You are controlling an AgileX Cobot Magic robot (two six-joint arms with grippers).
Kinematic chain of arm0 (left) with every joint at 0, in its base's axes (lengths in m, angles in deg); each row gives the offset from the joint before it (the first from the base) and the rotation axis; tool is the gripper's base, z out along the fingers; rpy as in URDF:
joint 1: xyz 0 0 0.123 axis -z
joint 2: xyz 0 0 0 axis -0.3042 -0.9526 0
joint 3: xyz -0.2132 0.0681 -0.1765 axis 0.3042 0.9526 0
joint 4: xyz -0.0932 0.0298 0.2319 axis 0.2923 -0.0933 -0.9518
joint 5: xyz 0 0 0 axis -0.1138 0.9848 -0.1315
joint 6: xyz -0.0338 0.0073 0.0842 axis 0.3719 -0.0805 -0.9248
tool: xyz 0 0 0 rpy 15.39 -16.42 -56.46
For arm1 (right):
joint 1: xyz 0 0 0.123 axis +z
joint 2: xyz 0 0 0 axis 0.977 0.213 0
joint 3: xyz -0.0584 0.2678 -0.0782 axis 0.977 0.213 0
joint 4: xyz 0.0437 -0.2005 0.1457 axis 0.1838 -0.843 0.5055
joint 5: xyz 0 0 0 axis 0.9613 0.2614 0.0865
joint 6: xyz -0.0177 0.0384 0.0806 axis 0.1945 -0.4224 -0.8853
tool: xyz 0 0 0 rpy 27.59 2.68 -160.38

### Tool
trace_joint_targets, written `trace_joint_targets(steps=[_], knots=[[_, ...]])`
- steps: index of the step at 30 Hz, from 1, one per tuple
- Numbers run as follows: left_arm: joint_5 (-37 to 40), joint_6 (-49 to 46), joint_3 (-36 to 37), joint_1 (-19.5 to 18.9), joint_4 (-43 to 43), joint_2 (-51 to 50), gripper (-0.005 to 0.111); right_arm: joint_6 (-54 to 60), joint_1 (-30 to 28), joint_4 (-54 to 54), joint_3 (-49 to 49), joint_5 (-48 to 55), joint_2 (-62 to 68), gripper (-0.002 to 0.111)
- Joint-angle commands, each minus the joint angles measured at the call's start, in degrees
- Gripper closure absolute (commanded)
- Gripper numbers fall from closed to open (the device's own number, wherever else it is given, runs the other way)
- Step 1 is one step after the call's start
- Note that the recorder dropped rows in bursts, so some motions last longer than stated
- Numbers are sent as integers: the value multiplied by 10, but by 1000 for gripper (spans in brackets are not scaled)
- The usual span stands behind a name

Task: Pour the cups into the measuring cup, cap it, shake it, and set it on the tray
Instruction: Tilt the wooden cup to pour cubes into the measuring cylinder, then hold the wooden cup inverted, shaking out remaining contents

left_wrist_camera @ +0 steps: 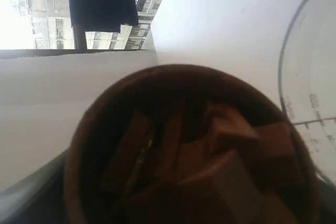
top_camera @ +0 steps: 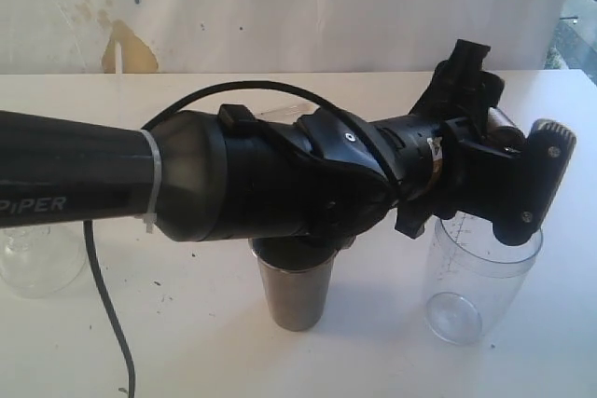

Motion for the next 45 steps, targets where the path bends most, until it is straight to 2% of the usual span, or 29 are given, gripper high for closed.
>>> trace_joint_targets(steps=[1, 6, 20, 29, 45], knots=[[20, -31, -6, 6, 2, 12, 107, -1, 1, -1, 3, -1, -3, 108], [29, -79, -6, 7, 2, 12, 107, -1, 1, -1, 3, -1, -3, 108], [30, -79, -6, 20, 2, 12, 107, -1, 1, -1, 3, -1, -3, 108], [32, -129, -6, 20, 2, 11, 107, -1, 2, -1, 3, -1, -3, 108], [35, -149, -6, 20, 2, 11, 107, -1, 2, -1, 3, -1, -3, 108]])
